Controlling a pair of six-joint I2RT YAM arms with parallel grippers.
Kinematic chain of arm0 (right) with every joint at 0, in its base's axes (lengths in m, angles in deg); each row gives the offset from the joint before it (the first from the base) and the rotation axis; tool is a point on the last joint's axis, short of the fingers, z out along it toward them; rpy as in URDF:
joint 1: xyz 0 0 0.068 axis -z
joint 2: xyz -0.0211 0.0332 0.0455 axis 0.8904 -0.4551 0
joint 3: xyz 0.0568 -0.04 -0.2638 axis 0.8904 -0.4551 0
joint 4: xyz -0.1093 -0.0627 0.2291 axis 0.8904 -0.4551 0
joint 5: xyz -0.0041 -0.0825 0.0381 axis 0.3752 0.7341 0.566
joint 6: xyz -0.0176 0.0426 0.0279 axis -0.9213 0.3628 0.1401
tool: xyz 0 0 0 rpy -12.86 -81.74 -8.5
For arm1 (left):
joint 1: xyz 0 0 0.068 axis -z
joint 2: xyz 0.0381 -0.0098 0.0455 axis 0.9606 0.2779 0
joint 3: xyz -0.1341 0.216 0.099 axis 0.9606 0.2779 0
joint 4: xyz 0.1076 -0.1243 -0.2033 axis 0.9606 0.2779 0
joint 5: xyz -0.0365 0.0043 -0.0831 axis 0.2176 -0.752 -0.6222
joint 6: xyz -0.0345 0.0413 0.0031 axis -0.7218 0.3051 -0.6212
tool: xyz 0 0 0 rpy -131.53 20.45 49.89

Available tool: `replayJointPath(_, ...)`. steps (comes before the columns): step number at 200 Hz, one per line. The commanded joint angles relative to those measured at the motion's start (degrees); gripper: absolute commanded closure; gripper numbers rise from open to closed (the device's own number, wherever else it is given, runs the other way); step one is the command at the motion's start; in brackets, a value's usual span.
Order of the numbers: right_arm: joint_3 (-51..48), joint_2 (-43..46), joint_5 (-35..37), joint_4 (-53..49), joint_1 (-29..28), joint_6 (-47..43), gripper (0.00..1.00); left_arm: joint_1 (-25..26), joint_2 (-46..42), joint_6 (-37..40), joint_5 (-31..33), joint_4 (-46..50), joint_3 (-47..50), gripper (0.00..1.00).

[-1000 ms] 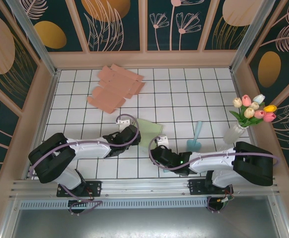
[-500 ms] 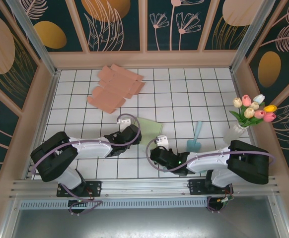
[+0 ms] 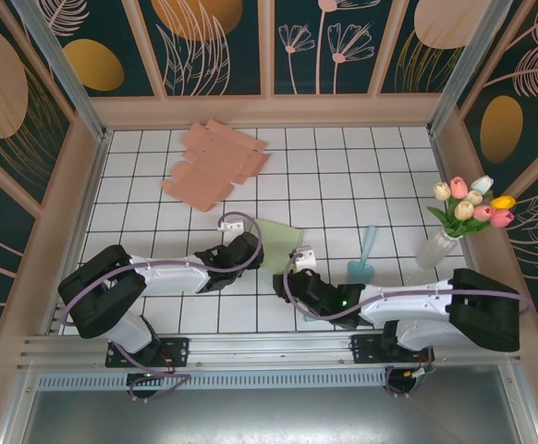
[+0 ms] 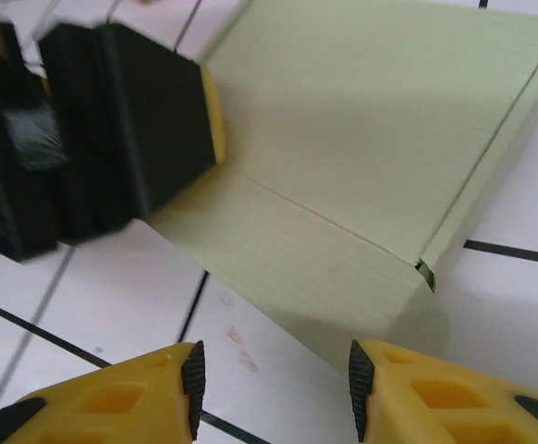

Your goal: Fold the paper box

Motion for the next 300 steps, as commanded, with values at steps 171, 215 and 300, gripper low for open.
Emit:
replayJointPath(171, -2.2, -0.3, -7.2, 3.1, 7.9, 3.2, 0.54, 0.0, 5.7, 3.5, 0.7, 10.7, 1.1, 0.47)
replayJointPath(215, -1.7, -2.5, -8.3, 3.8, 8.5, 3.4, 0.55, 0.0, 5.7, 3.5, 0.7, 10.6, 1.3, 0.48)
replayJointPath(300, -1.3, -7.0, -8.3, 6.6, 9.3, 0.8, 0.62, 0.0, 6.1, 3.6, 0.5, 10.3, 1.4, 0.48)
